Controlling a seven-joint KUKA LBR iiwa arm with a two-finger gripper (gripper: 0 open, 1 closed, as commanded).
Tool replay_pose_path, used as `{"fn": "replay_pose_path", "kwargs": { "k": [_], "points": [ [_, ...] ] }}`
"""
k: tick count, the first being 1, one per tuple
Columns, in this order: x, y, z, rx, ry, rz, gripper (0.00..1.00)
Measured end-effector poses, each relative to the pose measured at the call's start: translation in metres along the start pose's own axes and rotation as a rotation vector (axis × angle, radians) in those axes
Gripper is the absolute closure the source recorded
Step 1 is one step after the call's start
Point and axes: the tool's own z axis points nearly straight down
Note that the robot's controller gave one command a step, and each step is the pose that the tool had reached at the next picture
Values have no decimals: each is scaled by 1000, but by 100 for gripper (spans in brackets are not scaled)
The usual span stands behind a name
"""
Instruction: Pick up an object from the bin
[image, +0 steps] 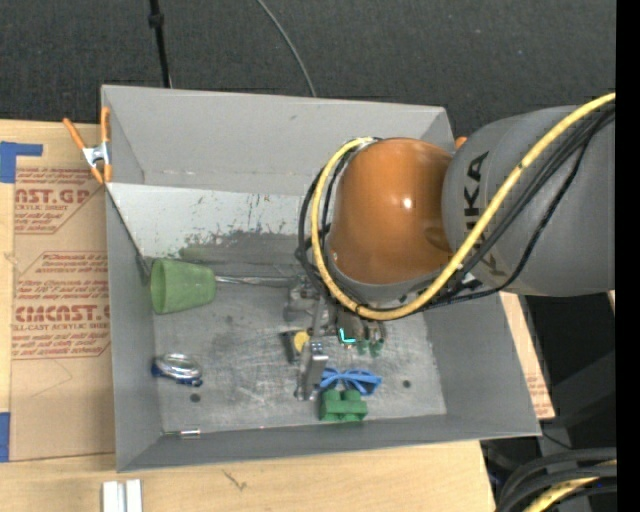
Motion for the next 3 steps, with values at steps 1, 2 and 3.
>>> {"fn": "replay_pose_path", "kwargs": {
  "k": [1,2,3],
  "points": [
    [-40,-79,124,-3,-22,-187,0],
    [-14,-96,132,-4,-53,-29,0],
    [-5,-95,132,-3,-1,-36,100]
  ]
}}
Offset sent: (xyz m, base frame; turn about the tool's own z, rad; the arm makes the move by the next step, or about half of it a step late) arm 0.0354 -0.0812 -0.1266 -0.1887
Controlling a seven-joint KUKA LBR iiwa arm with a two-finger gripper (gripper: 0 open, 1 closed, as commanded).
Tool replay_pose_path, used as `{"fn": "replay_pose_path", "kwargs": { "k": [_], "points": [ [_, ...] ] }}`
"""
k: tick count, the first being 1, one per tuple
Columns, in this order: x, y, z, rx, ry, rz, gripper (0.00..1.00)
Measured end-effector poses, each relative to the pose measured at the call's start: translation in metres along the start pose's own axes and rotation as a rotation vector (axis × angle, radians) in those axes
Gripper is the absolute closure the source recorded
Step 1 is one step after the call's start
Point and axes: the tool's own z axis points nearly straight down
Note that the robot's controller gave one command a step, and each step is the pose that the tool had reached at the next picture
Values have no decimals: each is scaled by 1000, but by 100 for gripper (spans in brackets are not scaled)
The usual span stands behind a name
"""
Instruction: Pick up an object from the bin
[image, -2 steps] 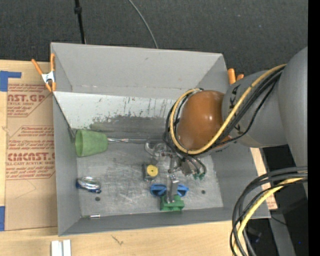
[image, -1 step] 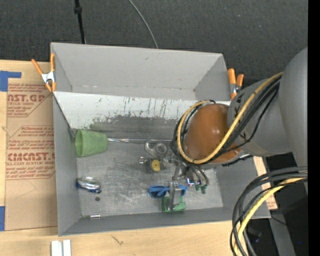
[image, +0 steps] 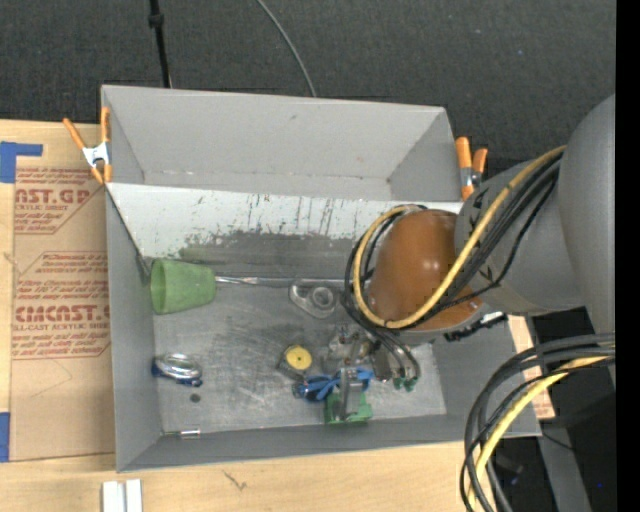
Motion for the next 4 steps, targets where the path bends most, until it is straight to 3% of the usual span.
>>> {"fn": "replay_pose_path", "kwargs": {
  "k": [1,2,3,4],
  "points": [
    [8,38,-114,1,-15,55,100],
    [10,37,-110,2,-7,58,0],
    [6,20,-7,3,1,191,0],
    [4,21,-11,2,-5,190,100]
  ]
}}
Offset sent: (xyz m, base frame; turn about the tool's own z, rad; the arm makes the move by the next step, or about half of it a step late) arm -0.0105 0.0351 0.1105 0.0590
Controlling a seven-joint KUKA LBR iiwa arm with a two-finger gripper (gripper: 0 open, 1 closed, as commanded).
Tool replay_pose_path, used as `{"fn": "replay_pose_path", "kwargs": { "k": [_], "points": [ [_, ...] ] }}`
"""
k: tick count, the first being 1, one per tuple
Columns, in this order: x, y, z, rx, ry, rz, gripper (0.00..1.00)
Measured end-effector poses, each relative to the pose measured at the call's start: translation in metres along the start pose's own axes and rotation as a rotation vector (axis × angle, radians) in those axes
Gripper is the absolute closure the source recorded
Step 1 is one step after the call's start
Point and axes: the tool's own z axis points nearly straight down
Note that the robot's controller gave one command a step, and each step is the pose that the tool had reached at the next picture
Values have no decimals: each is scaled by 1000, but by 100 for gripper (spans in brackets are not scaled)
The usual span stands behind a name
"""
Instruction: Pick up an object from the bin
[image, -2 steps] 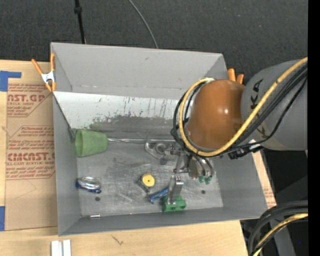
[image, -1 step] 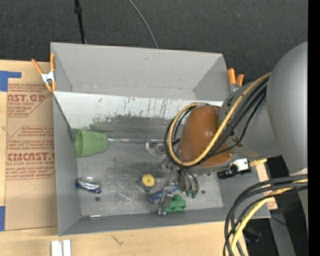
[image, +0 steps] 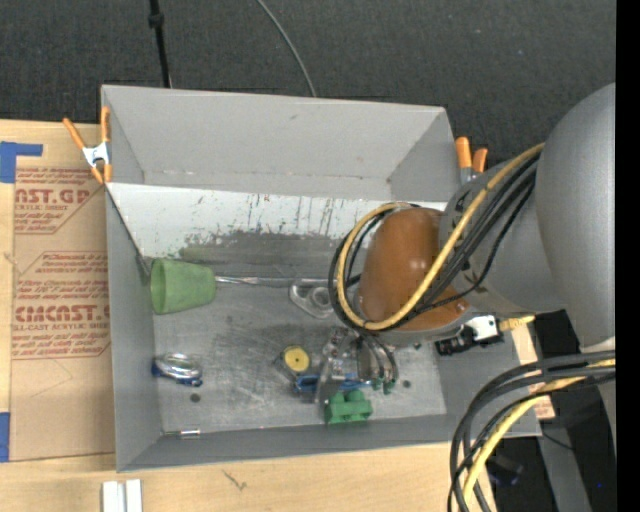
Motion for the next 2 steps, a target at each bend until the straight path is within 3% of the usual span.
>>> {"fn": "replay_pose_path", "kwargs": {
  "k": [1,2],
  "points": [
    [-8,-8,-103,1,-8,-301,100],
    [5,-56,-188,2,-7,-557,100]
  ]
}}
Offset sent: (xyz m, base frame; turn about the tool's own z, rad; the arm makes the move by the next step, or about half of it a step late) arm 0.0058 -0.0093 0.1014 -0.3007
